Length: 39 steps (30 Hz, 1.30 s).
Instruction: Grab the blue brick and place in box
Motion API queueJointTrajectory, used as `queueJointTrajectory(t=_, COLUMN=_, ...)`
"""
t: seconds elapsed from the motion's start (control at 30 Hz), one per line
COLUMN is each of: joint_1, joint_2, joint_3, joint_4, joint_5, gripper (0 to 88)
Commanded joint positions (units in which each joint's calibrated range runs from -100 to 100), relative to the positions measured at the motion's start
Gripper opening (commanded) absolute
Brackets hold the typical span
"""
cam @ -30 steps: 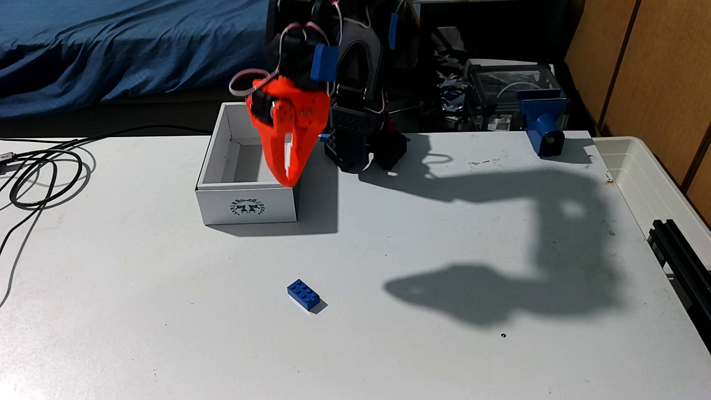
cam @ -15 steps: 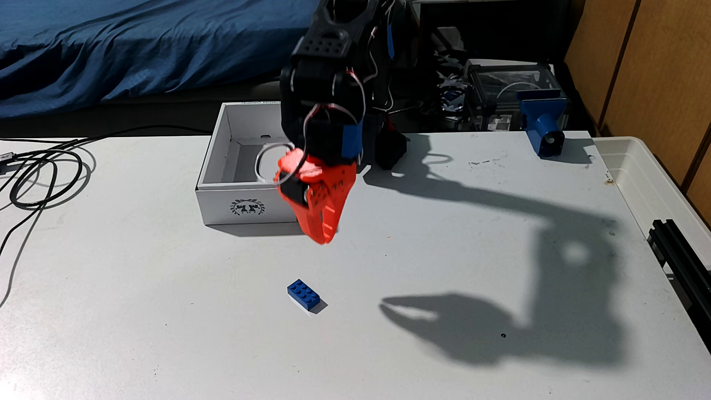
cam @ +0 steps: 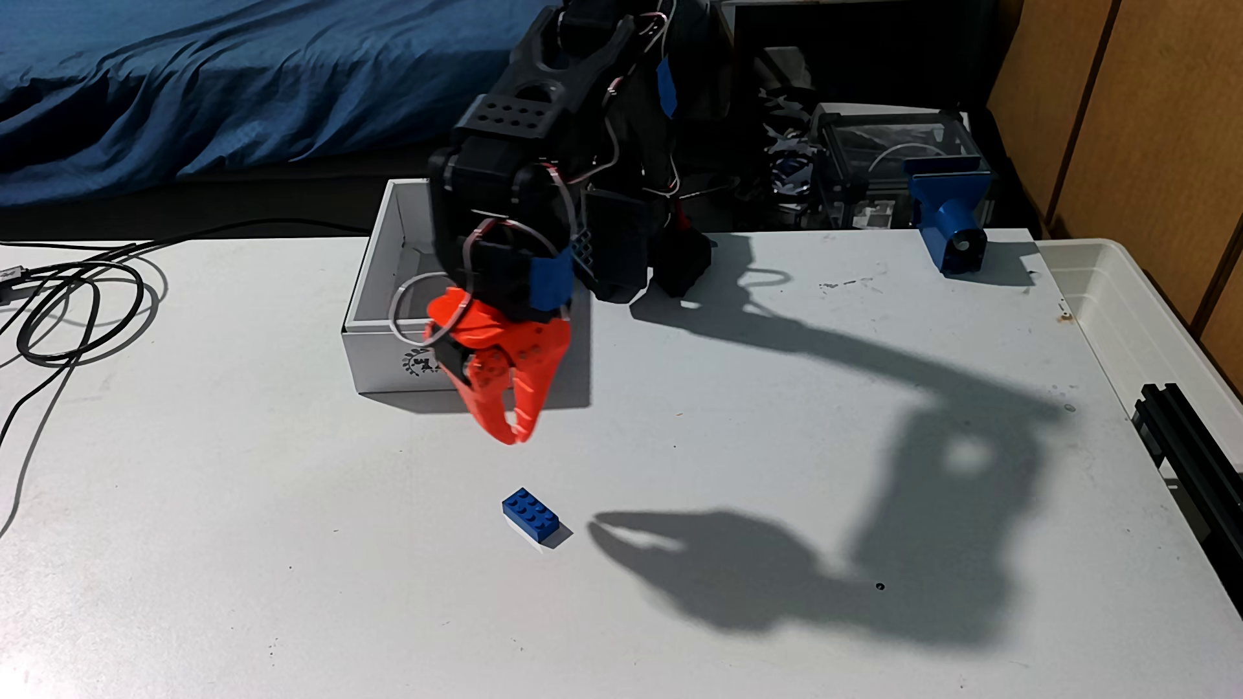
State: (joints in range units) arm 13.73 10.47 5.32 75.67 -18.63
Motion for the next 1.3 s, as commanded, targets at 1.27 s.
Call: queueJointTrajectory(t=1.27, joint_1=-3.8, joint_2=5.3, joint_3=1.9, joint_4=-5.2, joint_5=-2.4, gripper=22.6)
